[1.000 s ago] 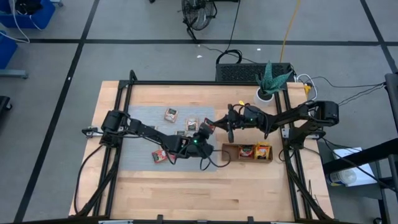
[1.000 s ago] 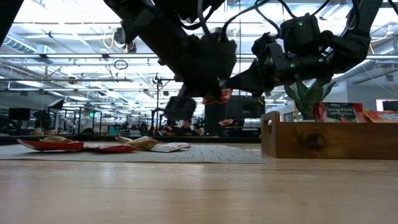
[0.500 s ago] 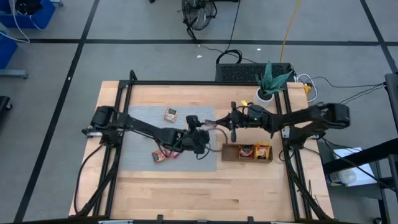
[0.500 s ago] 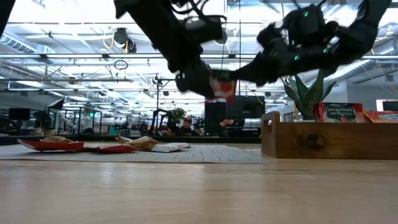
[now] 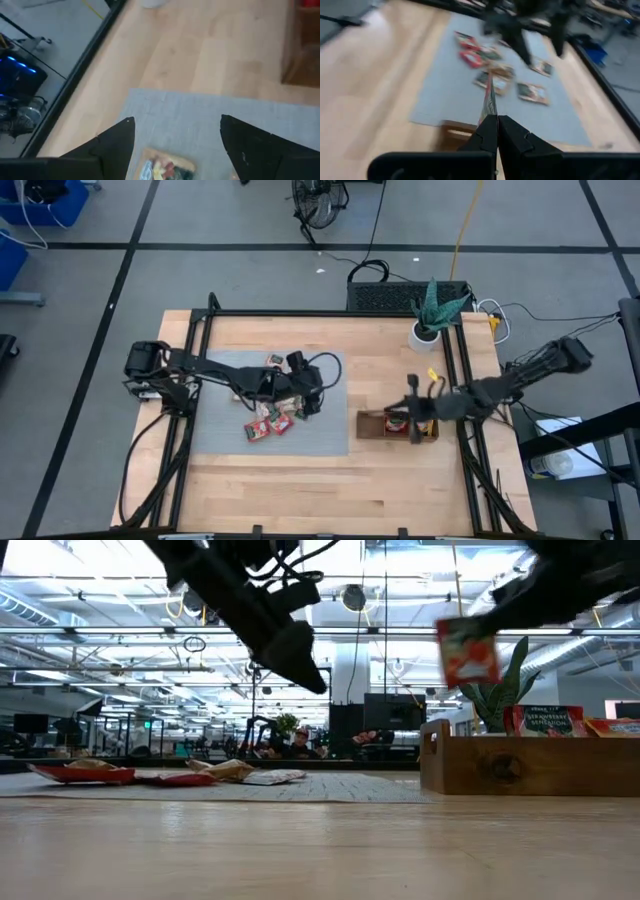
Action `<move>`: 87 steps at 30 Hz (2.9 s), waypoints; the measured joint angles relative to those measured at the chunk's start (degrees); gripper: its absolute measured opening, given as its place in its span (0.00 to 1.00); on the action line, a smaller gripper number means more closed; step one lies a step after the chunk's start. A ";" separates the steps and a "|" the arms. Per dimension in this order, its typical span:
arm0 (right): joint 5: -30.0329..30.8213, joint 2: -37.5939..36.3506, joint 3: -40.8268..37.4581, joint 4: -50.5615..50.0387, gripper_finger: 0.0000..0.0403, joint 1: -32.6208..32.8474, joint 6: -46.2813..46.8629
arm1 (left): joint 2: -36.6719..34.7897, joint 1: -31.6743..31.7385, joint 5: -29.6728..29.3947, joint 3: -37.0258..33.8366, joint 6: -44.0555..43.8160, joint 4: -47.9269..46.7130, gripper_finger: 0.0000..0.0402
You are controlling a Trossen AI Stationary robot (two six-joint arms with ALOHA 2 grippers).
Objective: Pick & Place Tea
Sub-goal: Put the red tea bag into the middle section of the wooden organizer
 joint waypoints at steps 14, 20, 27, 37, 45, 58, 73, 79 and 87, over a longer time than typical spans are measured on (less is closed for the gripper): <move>27.26 3.04 -0.02 -9.55 0.00 28.92 21.32 | -3.06 0.68 0.13 -2.41 -1.17 4.98 0.68; 29.93 6.46 -0.02 -11.15 0.00 33.20 29.62 | -3.06 0.73 0.10 -2.41 -1.52 5.08 0.69; 34.81 10.85 -0.02 -20.06 0.00 34.13 42.38 | -3.06 0.72 0.10 -2.41 -1.87 5.15 0.68; 35.24 13.13 -2.75 -20.25 0.00 34.08 50.51 | -3.06 0.72 0.09 -2.41 -2.17 5.22 0.68; 37.83 13.15 -9.74 -6.05 0.00 34.02 46.61 | -3.06 0.72 0.09 -2.41 -2.16 6.29 0.68; 39.40 13.11 -15.39 5.14 0.00 33.98 39.17 | -3.06 0.72 0.09 -2.41 -2.43 6.48 0.68; 40.39 11.09 -15.76 6.12 0.16 33.98 41.69 | -3.06 0.35 0.09 -2.41 -2.80 6.51 0.68; 42.41 8.45 -15.76 8.35 0.37 34.00 36.15 | -3.06 0.33 0.09 -2.41 -2.78 6.48 0.68; 43.24 5.92 -14.70 35.71 0.41 30.73 -0.60 | -3.06 0.33 0.09 -2.41 -2.56 6.46 0.68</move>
